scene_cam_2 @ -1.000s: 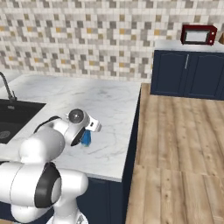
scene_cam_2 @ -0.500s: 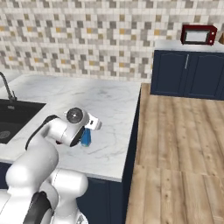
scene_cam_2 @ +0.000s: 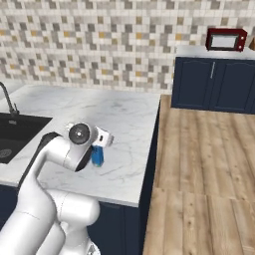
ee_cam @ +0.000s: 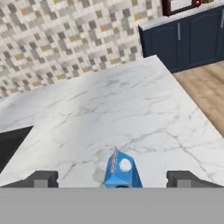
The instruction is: Move the drinks to the dining counter.
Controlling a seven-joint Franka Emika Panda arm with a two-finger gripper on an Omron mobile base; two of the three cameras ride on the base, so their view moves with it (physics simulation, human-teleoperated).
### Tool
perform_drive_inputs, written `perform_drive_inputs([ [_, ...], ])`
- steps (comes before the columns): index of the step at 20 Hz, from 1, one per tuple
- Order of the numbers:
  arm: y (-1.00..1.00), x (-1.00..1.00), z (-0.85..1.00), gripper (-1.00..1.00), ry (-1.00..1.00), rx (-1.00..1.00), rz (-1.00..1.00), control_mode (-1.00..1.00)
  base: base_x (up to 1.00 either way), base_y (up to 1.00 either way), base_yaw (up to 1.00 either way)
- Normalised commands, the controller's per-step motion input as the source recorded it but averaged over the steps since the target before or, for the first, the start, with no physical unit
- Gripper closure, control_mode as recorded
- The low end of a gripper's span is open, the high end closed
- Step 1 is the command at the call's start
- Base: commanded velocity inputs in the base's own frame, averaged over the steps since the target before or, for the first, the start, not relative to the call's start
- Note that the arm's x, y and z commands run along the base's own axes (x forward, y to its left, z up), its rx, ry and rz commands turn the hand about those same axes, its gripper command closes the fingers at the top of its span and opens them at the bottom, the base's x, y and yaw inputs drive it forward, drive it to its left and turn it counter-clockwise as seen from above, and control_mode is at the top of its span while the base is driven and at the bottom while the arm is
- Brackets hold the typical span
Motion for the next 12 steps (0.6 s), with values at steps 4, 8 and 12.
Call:
perform_drive_inputs([
  [4, -0.14, -1.00, 0.27, -1.00, -0.27, 0.00, 0.10, -1.00, 0.00, 0.00, 0.00],
  [8, 0.00, -0.92, 0.28, -1.00, -0.26, 0.00, 0.08, -1.00, 0.00, 0.00, 0.00],
  [12, 0.00, -0.38, 0.12, -1.00, -0.15, 0.00, 0.02, -1.00, 0.00, 0.00, 0.00],
])
